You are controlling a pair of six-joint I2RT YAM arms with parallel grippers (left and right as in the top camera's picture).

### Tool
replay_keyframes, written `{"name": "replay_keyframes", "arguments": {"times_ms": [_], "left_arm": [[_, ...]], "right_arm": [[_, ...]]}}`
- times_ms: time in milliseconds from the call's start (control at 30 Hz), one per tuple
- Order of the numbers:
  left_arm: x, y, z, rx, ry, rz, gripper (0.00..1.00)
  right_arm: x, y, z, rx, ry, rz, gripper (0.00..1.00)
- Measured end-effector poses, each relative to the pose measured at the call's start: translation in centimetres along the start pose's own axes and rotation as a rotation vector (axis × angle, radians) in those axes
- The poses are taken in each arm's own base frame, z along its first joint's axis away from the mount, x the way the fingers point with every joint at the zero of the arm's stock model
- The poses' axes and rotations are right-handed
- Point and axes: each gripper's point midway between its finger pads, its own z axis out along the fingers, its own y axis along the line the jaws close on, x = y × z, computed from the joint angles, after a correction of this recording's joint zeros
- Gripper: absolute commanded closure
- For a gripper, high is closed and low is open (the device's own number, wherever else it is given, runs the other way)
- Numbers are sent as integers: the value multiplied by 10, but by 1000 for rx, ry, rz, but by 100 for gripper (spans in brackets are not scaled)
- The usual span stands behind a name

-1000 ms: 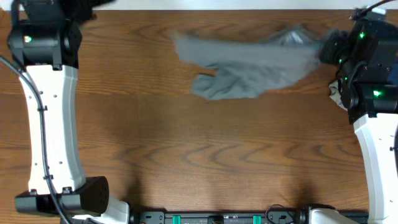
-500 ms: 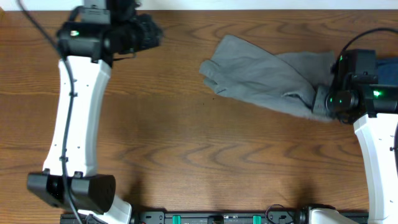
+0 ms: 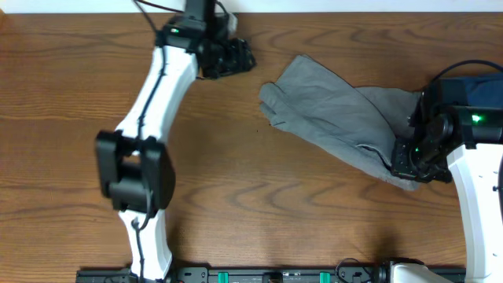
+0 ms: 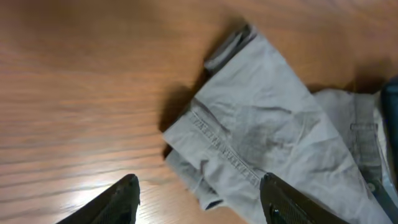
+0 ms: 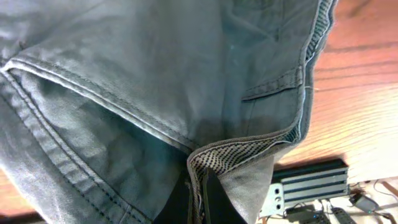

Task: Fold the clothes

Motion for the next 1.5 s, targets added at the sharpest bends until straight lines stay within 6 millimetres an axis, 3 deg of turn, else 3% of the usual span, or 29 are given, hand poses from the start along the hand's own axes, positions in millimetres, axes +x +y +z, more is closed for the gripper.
{"name": "replay_keyframes", "arguments": {"times_ms": [233,667,700,800,833,1067,1200,1300,1400,1500], "left_arm": [[28,9,59,15,129,-92,35],[48,-8,115,40,170,-130,36],[48,-9,118,42,169,-132,41],[49,-12,124,47,165,-135,87],[49,-12,125,48,165,-134,94],[50,-14,126,49,166,-127,94],[52,-7,122,37,180,-117,94],[48,0,105,9,178,-112,94],[24,-6,63,17,95,-84,94],[-14,-27,-14,59,-73,-35,94]], "right_arm": [[0,3,0,-20,2,-8,99],[2,5,0,-29,8,-14,99],[2,5,0,-29,8,-14,99],[2,5,0,-31,9,-14,99],[2,5,0,-31,9,-14,99],[-1,6,0,-34,-3,-14,99],[-19,10,-1,-49,-76,-15,99],[-42,15,-4,-70,-171,-17,99],[-69,21,-11,-92,-284,-34,99],[-95,27,-21,-114,-398,-50,99]]}}
